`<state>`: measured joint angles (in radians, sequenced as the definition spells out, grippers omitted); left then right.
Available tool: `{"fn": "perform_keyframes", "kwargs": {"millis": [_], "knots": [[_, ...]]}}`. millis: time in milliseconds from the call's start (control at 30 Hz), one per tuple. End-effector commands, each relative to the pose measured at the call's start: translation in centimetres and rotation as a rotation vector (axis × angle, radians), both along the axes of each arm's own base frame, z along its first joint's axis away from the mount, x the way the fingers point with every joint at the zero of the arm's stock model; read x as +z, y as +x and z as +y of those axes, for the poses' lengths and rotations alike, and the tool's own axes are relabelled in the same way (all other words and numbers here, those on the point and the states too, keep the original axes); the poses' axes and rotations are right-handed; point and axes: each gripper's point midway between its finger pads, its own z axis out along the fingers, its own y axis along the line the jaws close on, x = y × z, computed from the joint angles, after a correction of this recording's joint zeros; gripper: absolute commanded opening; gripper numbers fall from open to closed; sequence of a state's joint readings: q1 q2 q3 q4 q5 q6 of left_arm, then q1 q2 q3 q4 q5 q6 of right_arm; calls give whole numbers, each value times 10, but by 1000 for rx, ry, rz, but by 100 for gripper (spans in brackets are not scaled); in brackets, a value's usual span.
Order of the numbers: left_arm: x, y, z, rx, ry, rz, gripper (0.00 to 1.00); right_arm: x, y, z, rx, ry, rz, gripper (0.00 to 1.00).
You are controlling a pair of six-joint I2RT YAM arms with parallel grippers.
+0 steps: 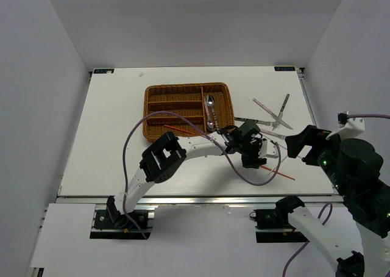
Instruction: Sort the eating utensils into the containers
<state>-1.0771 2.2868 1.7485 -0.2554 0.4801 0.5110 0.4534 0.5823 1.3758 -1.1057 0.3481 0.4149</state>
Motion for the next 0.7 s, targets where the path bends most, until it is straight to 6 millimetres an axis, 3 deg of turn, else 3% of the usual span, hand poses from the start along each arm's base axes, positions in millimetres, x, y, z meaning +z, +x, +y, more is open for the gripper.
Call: {"fn": "perform_keyframes", "kwargs": {"millis": [0, 233, 267, 300, 433, 600, 667], "knots": [[17, 0, -10, -88, -26, -77, 63, 6, -2, 2, 35, -17, -23, 89], [-21, 5, -14, -129, 69, -65, 55, 9, -10, 3, 68, -16, -39, 89], [-34, 4, -13, -132, 96, -47, 53, 9, -10, 2, 62, -24, -40, 89], [-28, 5, -18, -139, 86, -49, 49, 11, -11, 0, 59, -26, -45, 89], [-46, -4, -4, -190, 171, -17, 35, 15, -13, -6, 39, -34, -63, 89], [-63, -9, 17, -203, 265, -15, 31, 15, -13, -6, 41, -34, -66, 89], [-67, -11, 22, -227, 299, -29, 18, 15, -14, -6, 45, -34, -69, 89]]}}
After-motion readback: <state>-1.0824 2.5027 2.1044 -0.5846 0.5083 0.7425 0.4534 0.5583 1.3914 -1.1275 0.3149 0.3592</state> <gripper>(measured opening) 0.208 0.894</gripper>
